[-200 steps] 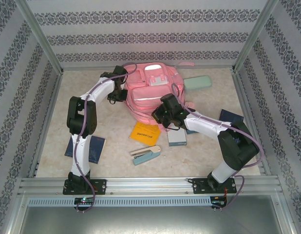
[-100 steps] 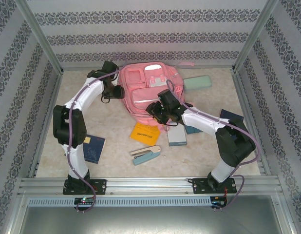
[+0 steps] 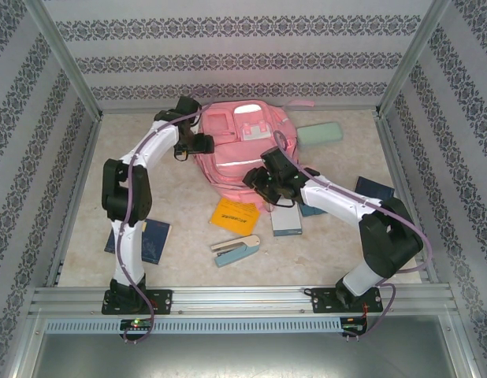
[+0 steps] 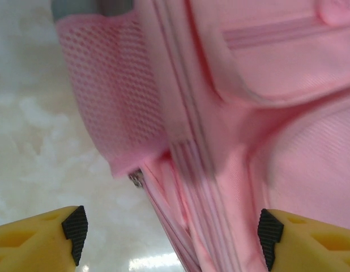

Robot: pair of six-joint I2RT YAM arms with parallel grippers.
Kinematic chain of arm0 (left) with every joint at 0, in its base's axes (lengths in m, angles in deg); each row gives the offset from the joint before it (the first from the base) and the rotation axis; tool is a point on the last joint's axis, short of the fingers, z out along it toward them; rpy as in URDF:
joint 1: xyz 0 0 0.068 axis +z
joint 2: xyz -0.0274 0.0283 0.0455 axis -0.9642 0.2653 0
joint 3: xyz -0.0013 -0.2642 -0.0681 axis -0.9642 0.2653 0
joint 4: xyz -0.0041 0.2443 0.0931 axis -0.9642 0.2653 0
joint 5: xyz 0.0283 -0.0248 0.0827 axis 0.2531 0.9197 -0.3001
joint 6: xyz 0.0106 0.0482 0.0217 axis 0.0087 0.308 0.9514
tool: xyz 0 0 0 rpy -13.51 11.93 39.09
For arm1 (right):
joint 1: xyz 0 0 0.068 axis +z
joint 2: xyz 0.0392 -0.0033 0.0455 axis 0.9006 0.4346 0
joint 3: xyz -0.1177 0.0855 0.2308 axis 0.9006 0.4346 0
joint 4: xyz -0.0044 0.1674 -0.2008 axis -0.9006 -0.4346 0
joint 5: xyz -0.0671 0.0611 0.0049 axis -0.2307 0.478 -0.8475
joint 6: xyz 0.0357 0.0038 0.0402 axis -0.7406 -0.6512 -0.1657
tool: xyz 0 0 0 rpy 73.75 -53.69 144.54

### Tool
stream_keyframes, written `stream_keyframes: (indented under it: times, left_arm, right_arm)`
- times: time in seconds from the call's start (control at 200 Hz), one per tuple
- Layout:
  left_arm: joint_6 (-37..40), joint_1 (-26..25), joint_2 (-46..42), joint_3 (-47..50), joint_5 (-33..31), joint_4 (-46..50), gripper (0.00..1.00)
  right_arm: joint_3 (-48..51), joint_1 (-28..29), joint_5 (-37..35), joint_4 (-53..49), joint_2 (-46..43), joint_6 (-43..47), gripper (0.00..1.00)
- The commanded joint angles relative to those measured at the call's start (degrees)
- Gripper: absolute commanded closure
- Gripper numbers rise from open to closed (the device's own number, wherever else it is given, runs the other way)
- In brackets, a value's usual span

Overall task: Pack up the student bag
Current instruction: Adjust the student bag at the top-center of the table.

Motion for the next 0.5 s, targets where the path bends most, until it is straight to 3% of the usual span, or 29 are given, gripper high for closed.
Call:
stream_keyframes:
  times: [0.0,0.17,0.26,0.465,0.495]
  left_arm:
    - [-3.31,3.71,2.56,-4.73,1.99,-0.60,0.18]
    - [-5.42,5.13,9.89,-13.61,9.24,-0.67,0.19]
    - [-6.47,5.18,12.32,-15.70,10.94,-1.56,0.24]
    - [-7.69,5.31,15.85,-16.61,11.36,-1.03,0.58]
    - [-7.78,5.35,15.76,-16.14,11.35,-1.29,0.67]
  right_arm:
    - [2.32,0.17,-2.63,-1.69,-1.50,-0.06,0.45]
    - [2.79,0.08,-3.21,-0.83,0.21,-0.68,0.43]
    - [1.81,0.17,-3.15,-0.82,1.75,-0.40,0.44]
    - [1.11,0.13,-4.11,-1.34,2.83,0.23,0.53]
    - [1.10,0.09,-3.96,-1.33,2.76,0.30,0.56]
